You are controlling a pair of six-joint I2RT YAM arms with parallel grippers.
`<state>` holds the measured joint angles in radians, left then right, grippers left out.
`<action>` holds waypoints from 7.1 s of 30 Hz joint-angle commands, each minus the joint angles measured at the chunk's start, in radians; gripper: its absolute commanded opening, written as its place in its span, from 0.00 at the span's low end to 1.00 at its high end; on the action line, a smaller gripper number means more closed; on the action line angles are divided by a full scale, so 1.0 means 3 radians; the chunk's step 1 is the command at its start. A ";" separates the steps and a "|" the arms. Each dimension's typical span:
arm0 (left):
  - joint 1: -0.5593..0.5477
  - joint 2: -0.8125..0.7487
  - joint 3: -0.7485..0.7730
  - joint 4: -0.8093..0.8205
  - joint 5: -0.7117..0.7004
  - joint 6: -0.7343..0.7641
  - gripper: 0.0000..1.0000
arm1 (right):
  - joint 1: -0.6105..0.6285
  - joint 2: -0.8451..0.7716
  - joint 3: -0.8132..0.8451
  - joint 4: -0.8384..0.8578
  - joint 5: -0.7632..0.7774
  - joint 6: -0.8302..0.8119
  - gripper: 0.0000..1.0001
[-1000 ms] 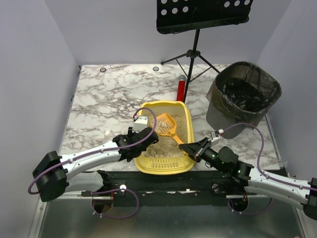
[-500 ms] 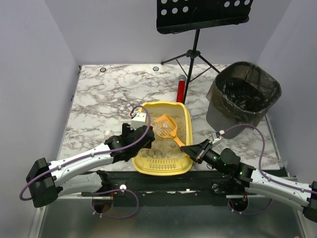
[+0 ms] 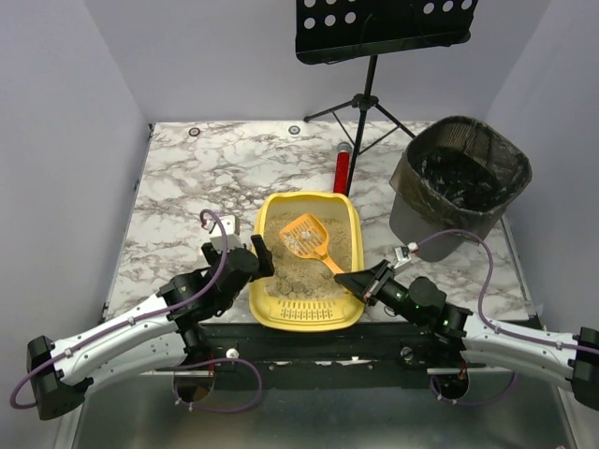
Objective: Clean the litter box
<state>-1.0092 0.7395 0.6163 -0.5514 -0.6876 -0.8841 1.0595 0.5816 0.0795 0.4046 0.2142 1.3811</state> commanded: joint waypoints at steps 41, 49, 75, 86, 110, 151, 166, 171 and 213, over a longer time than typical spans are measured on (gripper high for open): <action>0.0030 0.0005 -0.0126 0.0104 -0.0009 -0.0116 0.99 | 0.0017 -0.0087 0.0313 -0.0465 0.0391 -0.0185 0.01; 0.0030 0.0066 -0.0203 0.0253 0.0088 -0.0044 0.99 | 0.0017 0.0249 0.0752 -0.0720 0.0090 -0.0559 0.01; 0.0035 0.0041 -0.0280 0.0284 0.0119 -0.0065 0.99 | 0.0012 0.0215 0.0773 -0.1174 0.0160 -0.0365 0.01; 0.0030 -0.0240 -0.0321 0.0120 -0.0024 -0.0182 0.99 | 0.0017 0.0098 0.0686 -0.0878 0.0114 -0.0268 0.01; 0.0035 0.0168 -0.0403 0.0482 0.0098 -0.0689 0.83 | -0.0080 0.0173 0.1811 -0.1921 0.0569 -0.0247 0.01; 0.0030 0.0267 -0.0213 0.0059 0.0094 -0.0903 0.99 | -0.1031 -0.0001 0.3247 -0.3337 0.2804 -0.1329 0.01; 0.0030 -0.0573 -0.0398 -0.0018 0.0083 -0.0315 0.99 | -0.1031 0.1298 0.4091 -0.4518 0.3054 -0.3607 0.01; 0.0030 -0.0405 -0.0306 -0.0090 0.0057 -0.0341 0.99 | -0.1031 0.1380 0.4158 -0.4534 0.3055 -0.3622 0.01; 0.0066 0.0475 0.0195 0.0376 0.0262 -0.0111 0.99 | -0.1026 0.1042 0.3749 -0.3915 -0.1017 -0.2544 0.01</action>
<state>-0.9970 0.8291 0.6117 -0.4416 -0.6117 -0.9390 0.7471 0.7895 1.2514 -0.6243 0.1509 0.5350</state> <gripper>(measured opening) 0.990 0.249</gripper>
